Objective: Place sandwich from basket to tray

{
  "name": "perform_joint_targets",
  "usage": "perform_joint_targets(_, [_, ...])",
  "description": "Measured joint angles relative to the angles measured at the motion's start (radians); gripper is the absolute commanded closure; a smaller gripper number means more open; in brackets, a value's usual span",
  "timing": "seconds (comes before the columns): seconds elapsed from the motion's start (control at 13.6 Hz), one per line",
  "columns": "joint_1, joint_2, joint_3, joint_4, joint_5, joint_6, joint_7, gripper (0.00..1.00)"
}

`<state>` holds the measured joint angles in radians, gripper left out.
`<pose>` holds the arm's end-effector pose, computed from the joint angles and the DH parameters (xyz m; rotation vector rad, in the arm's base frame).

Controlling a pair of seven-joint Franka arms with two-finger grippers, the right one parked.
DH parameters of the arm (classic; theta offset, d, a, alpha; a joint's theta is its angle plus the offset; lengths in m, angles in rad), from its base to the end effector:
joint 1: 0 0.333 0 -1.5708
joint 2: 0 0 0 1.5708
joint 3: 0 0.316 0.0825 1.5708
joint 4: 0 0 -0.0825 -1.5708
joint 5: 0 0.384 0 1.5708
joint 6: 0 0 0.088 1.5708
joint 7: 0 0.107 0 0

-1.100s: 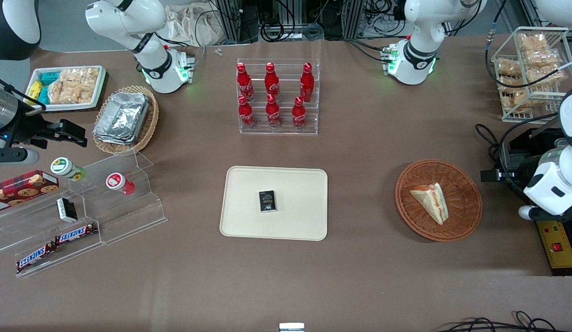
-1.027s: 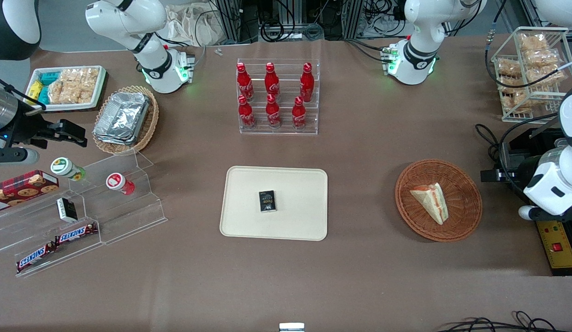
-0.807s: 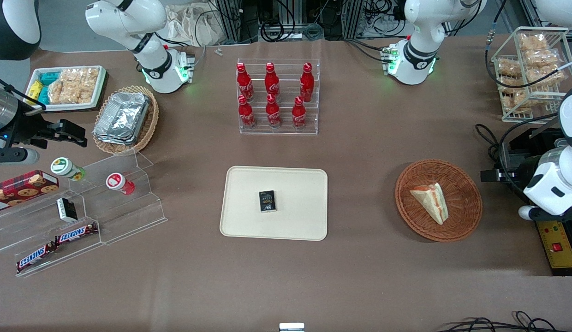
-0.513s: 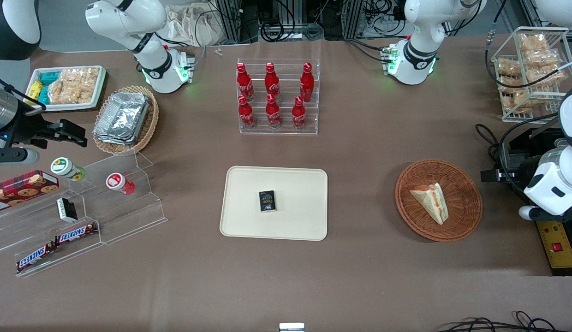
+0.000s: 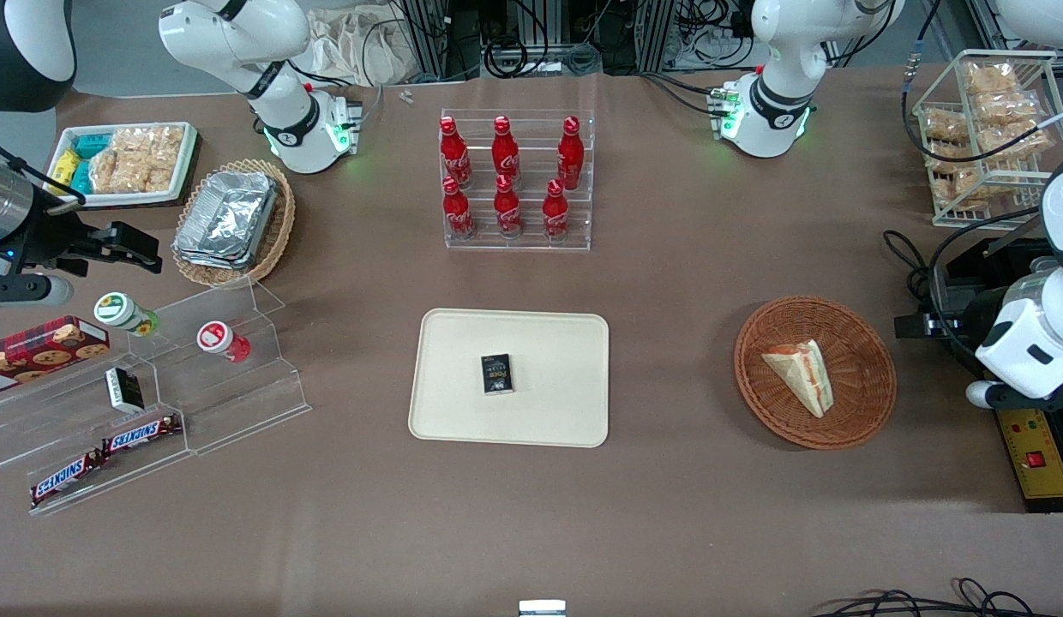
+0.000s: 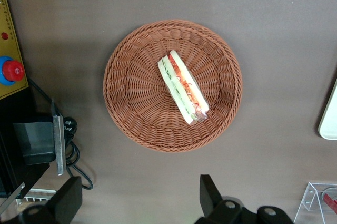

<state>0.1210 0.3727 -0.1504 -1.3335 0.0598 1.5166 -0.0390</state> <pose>0.6493 0.0037 0.5076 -3.1173 -0.0193 0.2897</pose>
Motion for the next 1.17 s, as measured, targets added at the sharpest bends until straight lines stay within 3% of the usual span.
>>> perform_joint_targets(0.44, [-0.004, 0.006, -0.007, -0.040, -0.001, 0.009, 0.000, 0.00])
perform_joint_targets(1.17, [-0.037, 0.007, -0.024, -0.293, -0.025, 0.279, -0.030, 0.00])
